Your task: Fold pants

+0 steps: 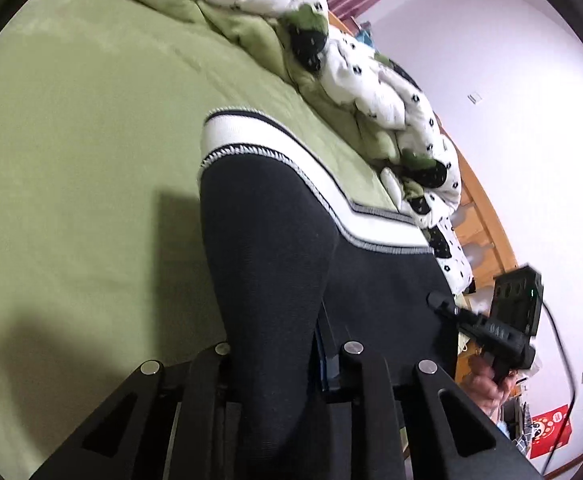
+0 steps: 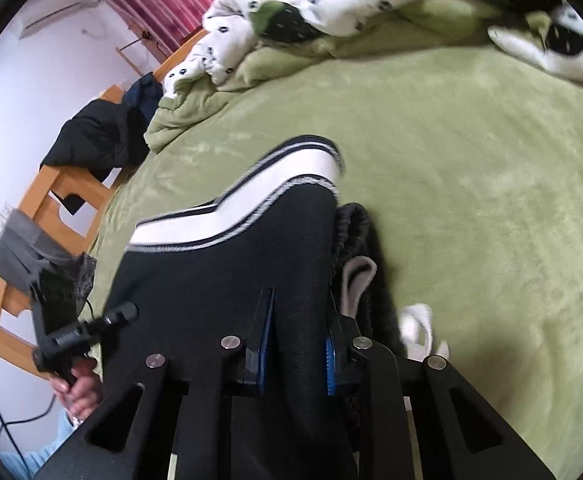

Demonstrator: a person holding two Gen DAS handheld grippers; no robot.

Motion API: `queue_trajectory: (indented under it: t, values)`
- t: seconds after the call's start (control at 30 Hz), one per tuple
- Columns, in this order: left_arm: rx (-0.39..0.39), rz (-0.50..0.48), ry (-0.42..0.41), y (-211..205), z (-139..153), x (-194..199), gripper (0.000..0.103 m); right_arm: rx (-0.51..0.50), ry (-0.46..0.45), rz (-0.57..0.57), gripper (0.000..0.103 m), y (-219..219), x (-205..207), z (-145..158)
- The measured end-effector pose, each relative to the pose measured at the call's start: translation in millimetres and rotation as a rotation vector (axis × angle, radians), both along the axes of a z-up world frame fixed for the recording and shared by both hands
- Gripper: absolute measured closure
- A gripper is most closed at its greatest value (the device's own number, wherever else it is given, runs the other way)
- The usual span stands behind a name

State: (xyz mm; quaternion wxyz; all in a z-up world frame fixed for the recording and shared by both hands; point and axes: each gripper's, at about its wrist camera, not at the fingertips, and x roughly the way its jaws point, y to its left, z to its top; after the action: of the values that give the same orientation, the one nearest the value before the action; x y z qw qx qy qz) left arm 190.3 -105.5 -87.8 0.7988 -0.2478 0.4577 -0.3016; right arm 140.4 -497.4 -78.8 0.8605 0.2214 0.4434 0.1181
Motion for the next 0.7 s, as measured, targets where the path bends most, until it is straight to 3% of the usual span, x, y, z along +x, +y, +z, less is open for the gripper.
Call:
queue_trajectory:
  t: [0.17,0.3,0.37,0.43,0.5,0.57,0.6,0.63,0.7]
  values:
    - [0.162,0.056,-0.072,75,24,5,0.084,0.099,-0.083,0.081,0.084,80,6,4]
    - [0.260,0.083,-0.024,116,3,17,0.082,0.105,-0.110,0.115,0.084,135,31,-23]
    - [0.267,0.074,0.006,122,-19,20,0.073,0.056,-0.118,0.077,0.082,139,38,-39]
    - [0.284,0.078,0.015,121,-37,20,0.057,-0.018,-0.089,0.066,0.078,136,39,-58]
    - [0.326,0.096,-0.014,118,-43,11,0.053,-0.027,-0.077,0.055,0.075,127,34,-64]
    - [0.378,0.097,-0.066,117,-37,-2,0.052,-0.121,-0.070,0.059,0.069,130,28,-54]
    - [0.423,0.102,-0.089,116,-31,-11,0.052,-0.192,-0.064,0.048,0.059,133,24,-45]
    - [0.450,0.109,-0.108,118,-26,-20,0.052,-0.225,-0.067,0.036,0.056,133,17,-38]
    - [0.483,0.099,-0.156,123,-14,-44,0.050,-0.259,-0.100,0.010,0.060,131,-2,-23]
